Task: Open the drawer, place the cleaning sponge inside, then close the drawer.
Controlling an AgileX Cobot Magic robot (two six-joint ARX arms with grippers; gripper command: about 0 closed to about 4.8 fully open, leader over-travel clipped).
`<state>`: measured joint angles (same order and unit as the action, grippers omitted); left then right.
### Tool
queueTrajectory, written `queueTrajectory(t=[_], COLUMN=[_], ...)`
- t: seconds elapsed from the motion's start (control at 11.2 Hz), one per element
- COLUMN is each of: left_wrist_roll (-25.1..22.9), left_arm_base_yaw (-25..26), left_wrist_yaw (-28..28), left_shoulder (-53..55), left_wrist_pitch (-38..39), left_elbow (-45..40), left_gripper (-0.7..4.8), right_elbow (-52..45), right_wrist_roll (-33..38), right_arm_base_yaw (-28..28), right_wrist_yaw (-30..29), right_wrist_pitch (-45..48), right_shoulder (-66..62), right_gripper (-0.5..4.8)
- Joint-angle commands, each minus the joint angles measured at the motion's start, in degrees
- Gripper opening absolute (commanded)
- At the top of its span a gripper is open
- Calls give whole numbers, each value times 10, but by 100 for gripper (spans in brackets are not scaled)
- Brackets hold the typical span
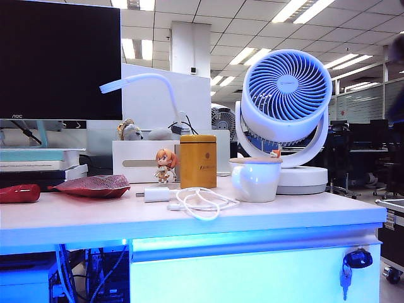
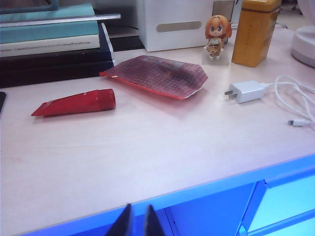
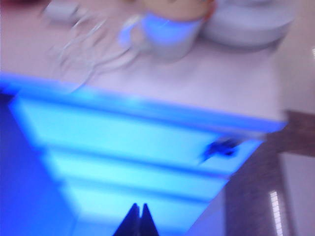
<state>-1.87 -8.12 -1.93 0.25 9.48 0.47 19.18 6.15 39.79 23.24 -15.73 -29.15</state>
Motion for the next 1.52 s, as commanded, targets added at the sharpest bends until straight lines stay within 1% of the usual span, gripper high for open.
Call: queueTrajectory(t=[0.09, 0.18, 0.27, 0.45, 0.54, 0.63, 0.8, 0.98, 1.07, 1.16, 1.52], left_wrist_roll=[0, 0, 0, 0, 0, 0, 0, 0, 0, 0, 0], left_arm_base_yaw=[0, 0, 0, 0, 0, 0, 0, 0, 0, 0, 0], left_wrist_yaw=[7, 7, 7, 7, 7, 8, 7, 7, 7, 7, 7], left_shoulder=[-1, -1, -1, -1, -1, -1, -1, -1, -1, -1, -1], left_wrist_pitch=[11, 12, 12, 12, 12, 12, 12, 12, 12, 12, 12], left_elbow=[-2, -2, -2, -2, -2, -2, -2, -2, -2, -2, -2], left_gripper=[41, 41, 41, 41, 41, 41, 41, 41, 41, 41, 41], right_elbow=[-144, -178, -192, -192, -192, -192, -192, -192, -192, -192, -192], right_wrist_roll=[-46, -45, -43, -43, -44, -49, -58, -63, -63, -63, -63], right_arm_base_yaw=[-194, -224, -235, -246, -285, -306, -314, -321, -338, -351, -354], right_wrist_yaw=[-87, -120, -117, -83, -84, -94, -99, -136, -143, -142, -142], right_wrist_pitch=[223, 224, 184, 68, 68, 70, 69, 67, 67, 71, 71], right_shoulder=[61, 101, 156, 270, 291, 291, 291, 291, 291, 291, 291], right_gripper=[-8, -8, -8, -8, -8, -8, -8, -8, -8, -8, -8])
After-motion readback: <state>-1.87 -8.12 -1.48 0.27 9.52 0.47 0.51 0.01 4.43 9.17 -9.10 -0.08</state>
